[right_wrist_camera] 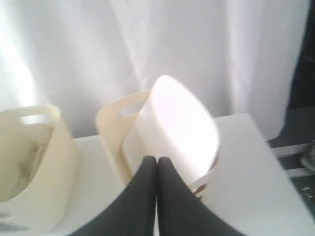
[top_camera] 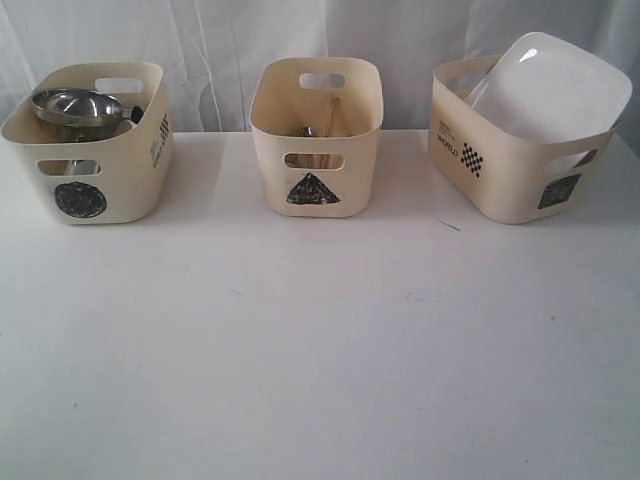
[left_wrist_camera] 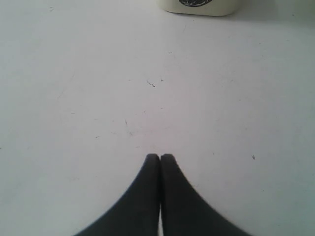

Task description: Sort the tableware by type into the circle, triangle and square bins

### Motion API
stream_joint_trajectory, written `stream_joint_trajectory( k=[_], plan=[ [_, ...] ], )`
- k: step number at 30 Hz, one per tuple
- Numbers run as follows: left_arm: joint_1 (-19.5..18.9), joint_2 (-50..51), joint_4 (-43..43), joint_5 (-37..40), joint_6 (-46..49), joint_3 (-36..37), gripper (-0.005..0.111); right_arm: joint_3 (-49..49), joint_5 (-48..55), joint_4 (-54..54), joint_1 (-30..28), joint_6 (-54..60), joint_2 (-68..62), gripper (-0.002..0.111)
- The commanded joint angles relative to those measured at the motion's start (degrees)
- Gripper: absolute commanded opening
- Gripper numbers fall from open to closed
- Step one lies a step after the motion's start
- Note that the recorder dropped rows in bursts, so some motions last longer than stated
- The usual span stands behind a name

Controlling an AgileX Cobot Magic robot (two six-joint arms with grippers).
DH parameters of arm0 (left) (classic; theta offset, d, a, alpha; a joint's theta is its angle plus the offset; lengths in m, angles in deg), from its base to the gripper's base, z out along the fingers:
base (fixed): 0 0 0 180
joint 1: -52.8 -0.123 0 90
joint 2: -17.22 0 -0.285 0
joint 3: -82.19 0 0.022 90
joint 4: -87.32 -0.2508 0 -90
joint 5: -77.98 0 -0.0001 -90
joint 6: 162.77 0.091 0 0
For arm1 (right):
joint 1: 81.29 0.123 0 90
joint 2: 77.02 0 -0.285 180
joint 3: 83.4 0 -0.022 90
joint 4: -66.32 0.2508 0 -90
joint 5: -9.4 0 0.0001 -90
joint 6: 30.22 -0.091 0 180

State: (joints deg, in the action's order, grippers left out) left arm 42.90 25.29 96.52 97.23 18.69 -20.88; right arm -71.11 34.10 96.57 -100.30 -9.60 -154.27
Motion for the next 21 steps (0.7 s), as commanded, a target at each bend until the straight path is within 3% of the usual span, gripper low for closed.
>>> stream_joint_trajectory(
  k=[1, 4, 7, 11, 17, 21],
  plan=[
    [-0.03, -0.29, 0.52, 2.21, 0.05, 0.29, 0.000, 24.65, -10.70, 18.25, 9.12, 19.23, 8.43, 0.000],
    [-0.03, -0.29, 0.52, 2.21, 0.05, 0.29, 0.000, 38.35, -11.61, 21.30, 17.13, 21.04, 19.48, 0.000],
    [-0.03, -0.29, 0.52, 2.21, 0.05, 0.29, 0.000, 43.42, -14.13, 21.30, 21.35, 25.23, 37.50, 0.000],
    [-0.03, -0.29, 0.52, 2.21, 0.05, 0.29, 0.000, 44.45, -12.89, 21.16, 21.86, 32.13, 57.28, 0.000],
    [-0.03, -0.29, 0.52, 2.21, 0.05, 0.29, 0.000, 44.45, 1.37, 21.16, 21.86, 28.05, 67.74, 0.000],
    [-0.03, -0.29, 0.52, 2.21, 0.05, 0.29, 0.000, 44.45, 4.53, 18.34, 21.86, 27.96, 69.47, 0.000]
  ],
)
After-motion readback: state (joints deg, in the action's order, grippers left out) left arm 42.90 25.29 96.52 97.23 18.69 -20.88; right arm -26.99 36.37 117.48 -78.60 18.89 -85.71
